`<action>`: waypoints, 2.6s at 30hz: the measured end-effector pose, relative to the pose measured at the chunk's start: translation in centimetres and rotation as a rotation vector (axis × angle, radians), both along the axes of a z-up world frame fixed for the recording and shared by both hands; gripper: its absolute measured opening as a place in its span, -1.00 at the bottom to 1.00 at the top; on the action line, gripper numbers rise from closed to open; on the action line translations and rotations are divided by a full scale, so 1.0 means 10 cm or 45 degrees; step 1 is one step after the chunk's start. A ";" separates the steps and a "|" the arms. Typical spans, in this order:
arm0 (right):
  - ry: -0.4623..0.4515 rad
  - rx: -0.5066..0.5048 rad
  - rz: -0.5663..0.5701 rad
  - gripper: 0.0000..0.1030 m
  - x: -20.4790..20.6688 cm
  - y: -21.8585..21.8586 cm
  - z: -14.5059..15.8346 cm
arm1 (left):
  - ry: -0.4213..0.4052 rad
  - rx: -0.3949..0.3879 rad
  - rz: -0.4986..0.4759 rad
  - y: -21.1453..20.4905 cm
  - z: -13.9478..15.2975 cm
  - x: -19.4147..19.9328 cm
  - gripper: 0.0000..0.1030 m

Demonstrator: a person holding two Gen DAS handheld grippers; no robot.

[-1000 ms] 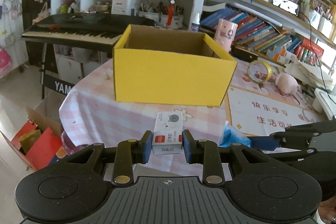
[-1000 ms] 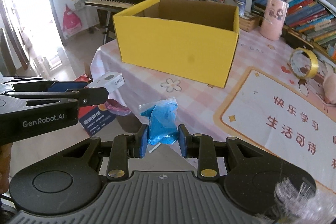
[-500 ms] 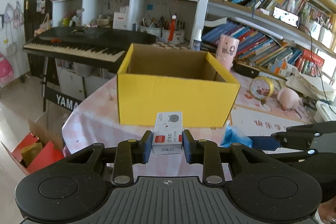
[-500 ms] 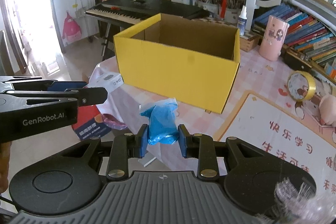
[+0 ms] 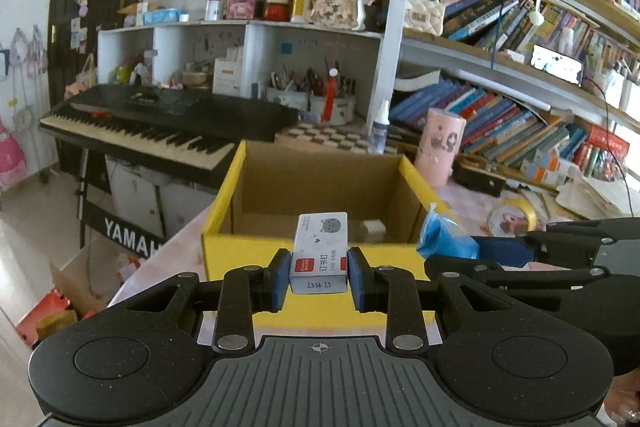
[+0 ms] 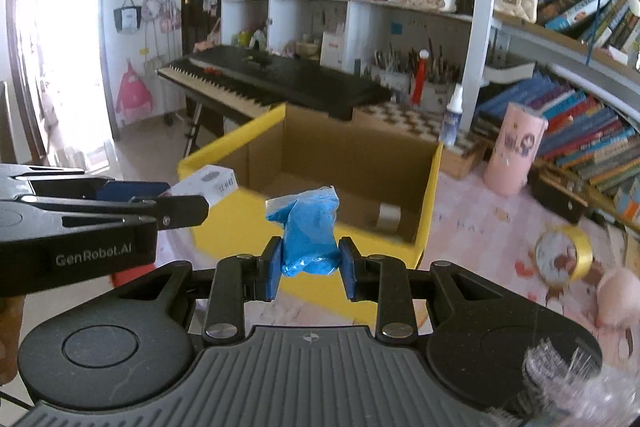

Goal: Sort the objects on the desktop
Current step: 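Carry the white-red box and blue cloth with both tools over the yellow box, then lower both items into the yellow box and open both tools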

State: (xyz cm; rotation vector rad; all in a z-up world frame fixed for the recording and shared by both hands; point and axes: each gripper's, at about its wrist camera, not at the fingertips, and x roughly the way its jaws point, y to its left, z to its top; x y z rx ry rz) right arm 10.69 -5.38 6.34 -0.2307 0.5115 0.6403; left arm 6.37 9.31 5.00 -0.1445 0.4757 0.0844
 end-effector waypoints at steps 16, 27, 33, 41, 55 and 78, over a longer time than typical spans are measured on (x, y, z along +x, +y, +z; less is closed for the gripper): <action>0.019 -0.029 0.110 -0.47 0.96 0.03 -0.04 | 0.047 0.032 0.078 -0.08 -0.06 0.81 -0.45; 0.071 -0.195 0.288 -0.47 1.47 0.18 -0.28 | 0.232 0.066 0.116 -0.09 -0.34 1.25 -0.44; 0.074 -0.269 0.399 -0.47 1.61 0.28 -0.37 | 0.294 0.101 0.130 -0.12 -0.44 1.31 -0.44; 0.070 -0.383 0.517 -0.46 1.76 0.41 -0.47 | 0.362 0.132 0.127 -0.15 -0.51 1.46 -0.44; 0.048 -0.524 0.661 -0.46 1.88 0.52 -0.60 | 0.378 0.137 0.154 -0.19 -0.57 1.54 -0.29; -0.049 -0.470 0.585 -0.01 1.76 0.37 -0.39 | 0.200 0.153 0.283 -0.17 -0.28 1.20 0.67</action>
